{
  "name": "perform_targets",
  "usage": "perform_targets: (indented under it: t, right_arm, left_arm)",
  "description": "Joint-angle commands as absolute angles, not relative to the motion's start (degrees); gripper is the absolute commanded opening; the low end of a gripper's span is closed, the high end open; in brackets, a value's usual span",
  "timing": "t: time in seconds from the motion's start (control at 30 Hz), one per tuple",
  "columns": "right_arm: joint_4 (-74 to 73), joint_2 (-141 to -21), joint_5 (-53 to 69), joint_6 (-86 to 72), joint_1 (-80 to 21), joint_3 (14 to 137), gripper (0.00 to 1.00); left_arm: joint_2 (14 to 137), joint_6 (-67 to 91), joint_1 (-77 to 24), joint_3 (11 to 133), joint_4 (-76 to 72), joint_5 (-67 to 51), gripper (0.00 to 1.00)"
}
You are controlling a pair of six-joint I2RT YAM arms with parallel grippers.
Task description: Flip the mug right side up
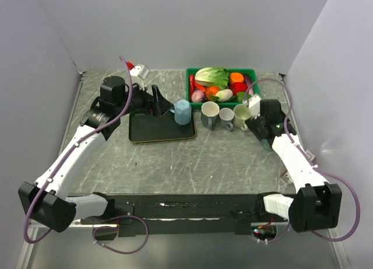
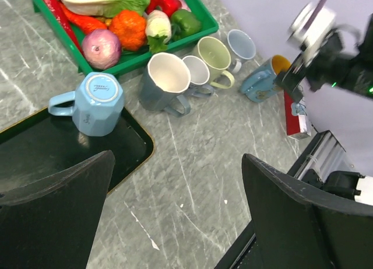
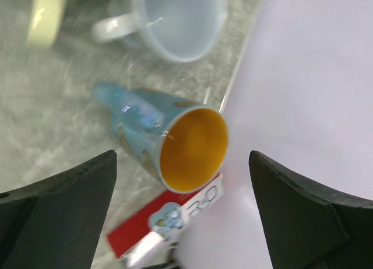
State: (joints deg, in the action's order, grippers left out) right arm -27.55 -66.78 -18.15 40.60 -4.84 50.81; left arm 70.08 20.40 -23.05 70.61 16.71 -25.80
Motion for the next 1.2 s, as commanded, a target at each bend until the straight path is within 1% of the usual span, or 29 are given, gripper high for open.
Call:
perform_targets:
  t: [0.0,0.07,0.1,0.13,0.27,0.3,0.37,0.4,0.47,0.5,0.6,0.7,0.77,0.83,0.87,0.9,0.93,1.0,1.17]
  right_arm:
    - [-33.4,-71.1,-27.5,11.2,-4.4,64.2,1.0]
    - [-41.2,-73.3,-31.5,3.6,-3.6,70.1,1.0]
    - [-43.6,-74.8,-30.9,-4.4,-2.9,71.6,1.0]
    - [-45.4,-75.1,-29.7,-7.7,-2.2,72.7,1.0]
    - [-49.9,-72.3,-26.2,-23.1,-0.6,71.4,0.99]
    - [-50.8,-70.8,-25.9,-29.3,-0.6,70.5,0.97]
    - [-53.0,-69.1,-26.0,-36.4,-0.6,67.3,0.93]
    - [-55.2,-66.9,-26.4,-43.5,-0.6,65.8,0.89]
    - [-54.6,-64.0,-25.2,-48.3,-0.5,60.0,0.83]
    - [-52.6,-61.4,-23.2,-49.9,-0.3,58.0,0.73]
    - [-51.7,-59.4,-21.4,-53.2,-0.3,52.9,0.64]
    - [-51.2,-59.9,-19.4,-55.2,-0.3,49.8,0.59]
    - [-50.3,-60.6,-19.2,-56.4,1.8,47.6,0.57]
    - [-48.4,-61.6,-19.1,-56.2,4.2,46.2,0.53]
    - [-45.7,-62.0,-18.4,-55.6,5.6,45.4,0.51]
    - [-44.4,-63.1,-17.7,-53.6,7.4,45.2,0.46]
    - [-42.9,-63.7,-16.8,-52.7,9.5,45.2,0.44]
    - [-38.7,-65.8,-15.8,-49.4,13.8,45.7,0.43]
    - [-33.9,-71.4,-17.0,-43.1,16.3,47.8,0.42]
  left_arm:
    - [68.6,20.2,-22.9,70.9,16.4,-23.0,0.96]
    - [69.0,21.2,-22.9,70.8,16.4,-22.4,0.96]
    - [69.3,21.4,-22.9,70.8,16.8,-21.7,0.96]
    - [70.0,21.7,-22.9,70.9,17.5,-21.3,0.96]
    - [72.3,23.5,-22.9,72.4,20.6,-16.7,0.96]
    - [72.9,23.9,-22.9,73.0,21.2,-14.4,0.96]
    - [74.9,24.3,-22.9,73.6,23.0,-13.1,0.96]
    - [75.6,24.5,-22.9,74.2,23.5,-12.5,0.96]
    - [77.2,25.0,-22.9,74.4,24.1,-11.3,0.96]
    - [77.7,25.1,-22.9,74.5,24.0,-11.2,0.96]
    - [78.6,25.8,-22.8,74.1,23.2,-11.7,0.96]
    - [79.3,25.7,-22.8,74.0,22.9,-12.2,0.96]
    - [79.9,25.7,-22.8,74.1,22.9,-12.1,0.96]
    - [80.2,25.6,-22.8,74.1,22.6,-12.1,0.96]
    - [80.4,25.7,-22.8,74.2,22.5,-12.1,0.96]
    - [80.5,25.6,-22.7,74.4,22.2,-12.7,0.96]
    - [80.9,25.5,-22.6,74.5,22.0,-13.1,0.96]
    - [80.7,25.3,-22.4,74.7,21.8,-14.1,0.96]
    - [79.3,26.9,-21.9,72.2,19.9,-15.5,0.96]
